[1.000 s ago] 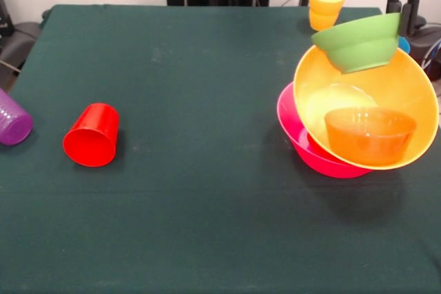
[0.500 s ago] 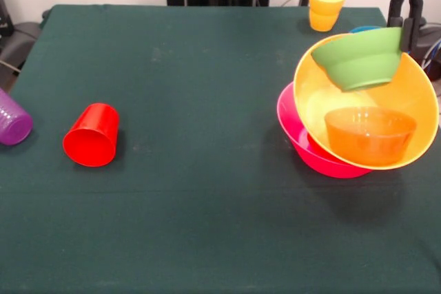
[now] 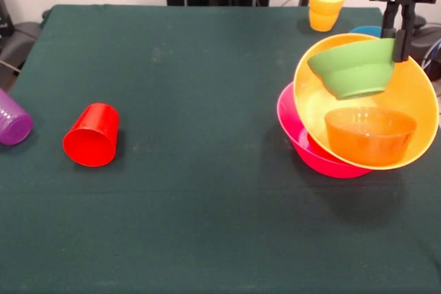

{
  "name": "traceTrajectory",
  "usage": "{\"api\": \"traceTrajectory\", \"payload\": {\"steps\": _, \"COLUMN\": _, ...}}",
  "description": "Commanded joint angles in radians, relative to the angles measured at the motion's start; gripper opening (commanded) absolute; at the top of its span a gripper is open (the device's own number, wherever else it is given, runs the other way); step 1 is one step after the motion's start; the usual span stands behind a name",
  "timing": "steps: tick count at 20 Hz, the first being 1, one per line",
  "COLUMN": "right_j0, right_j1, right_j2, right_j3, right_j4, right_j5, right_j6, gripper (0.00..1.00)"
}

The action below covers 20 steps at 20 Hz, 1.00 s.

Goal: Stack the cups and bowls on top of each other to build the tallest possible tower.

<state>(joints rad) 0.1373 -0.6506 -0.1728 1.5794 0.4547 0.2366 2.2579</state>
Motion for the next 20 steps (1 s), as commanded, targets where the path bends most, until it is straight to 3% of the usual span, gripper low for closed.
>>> {"api": "traceTrajectory", "payload": {"steps": 1, "right_j0": 0.026, "right_j1": 0.026, "right_j2": 0.082, "right_j3": 0.086, "right_j4": 0.014, "right_j5": 0.076, "right_j6": 0.168, "gripper": 0.00}}
{"api": "traceTrajectory", "payload": {"steps": 15, "right_j0": 0.032, "right_j1": 0.035, "right_j2": 0.092, "right_j3": 0.092, "right_j4": 0.028, "right_j5": 0.040, "right_j6": 0.182, "gripper": 0.00}}
{"api": "traceTrajectory", "payload": {"steps": 16, "right_j0": 0.031, "right_j1": 0.035, "right_j2": 0.094, "right_j3": 0.092, "right_j4": 0.029, "right_j5": 0.044, "right_j6": 0.180, "gripper": 1.00}}
{"api": "traceTrajectory", "payload": {"steps": 20, "right_j0": 0.039, "right_j1": 0.044, "right_j2": 0.078, "right_j3": 0.086, "right_j4": 0.026, "right_j5": 0.039, "right_j6": 0.184, "gripper": 1.00}}
